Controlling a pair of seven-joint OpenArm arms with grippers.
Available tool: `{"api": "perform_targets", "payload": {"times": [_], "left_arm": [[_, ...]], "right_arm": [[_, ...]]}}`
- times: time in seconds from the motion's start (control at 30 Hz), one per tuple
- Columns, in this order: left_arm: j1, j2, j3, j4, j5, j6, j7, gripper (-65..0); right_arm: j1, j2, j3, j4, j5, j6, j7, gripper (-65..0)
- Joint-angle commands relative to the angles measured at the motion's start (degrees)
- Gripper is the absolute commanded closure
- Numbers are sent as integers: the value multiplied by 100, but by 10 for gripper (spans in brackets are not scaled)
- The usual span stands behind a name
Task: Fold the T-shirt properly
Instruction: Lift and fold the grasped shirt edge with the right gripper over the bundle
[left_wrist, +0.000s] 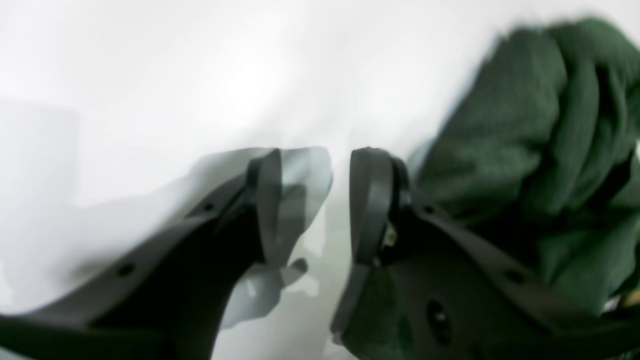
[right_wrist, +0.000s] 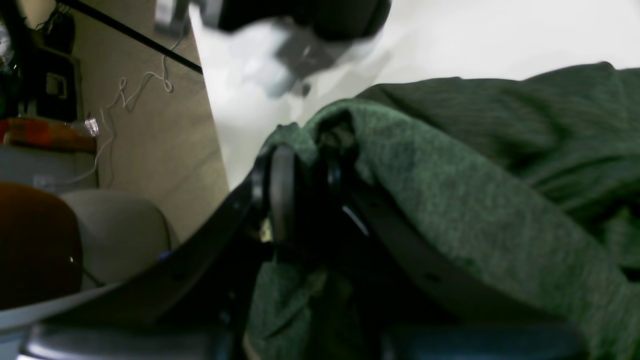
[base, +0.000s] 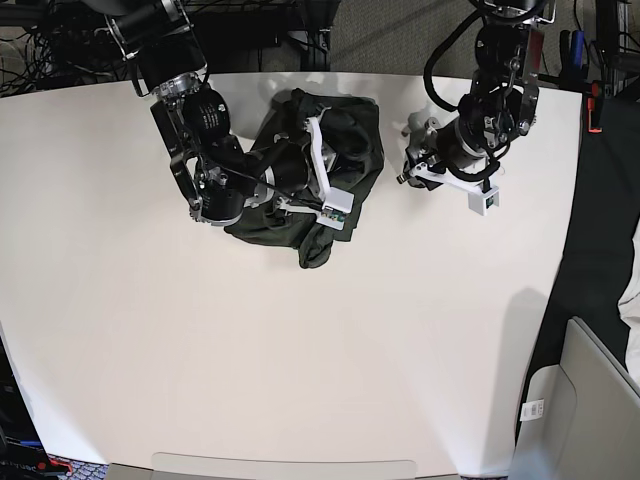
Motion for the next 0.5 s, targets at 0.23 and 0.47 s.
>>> {"api": "perform_targets", "payload": {"times": [0.23,0.47], "left_arm": [[-7,-11,-3,101,-62,6,26,-227],[-7,-11,5,92,-62,-3,26,-227]], "right_arm": [[296,205,-334,89,193,30,84,-234],[507,459,-123,238,193,30,84,-236]]}}
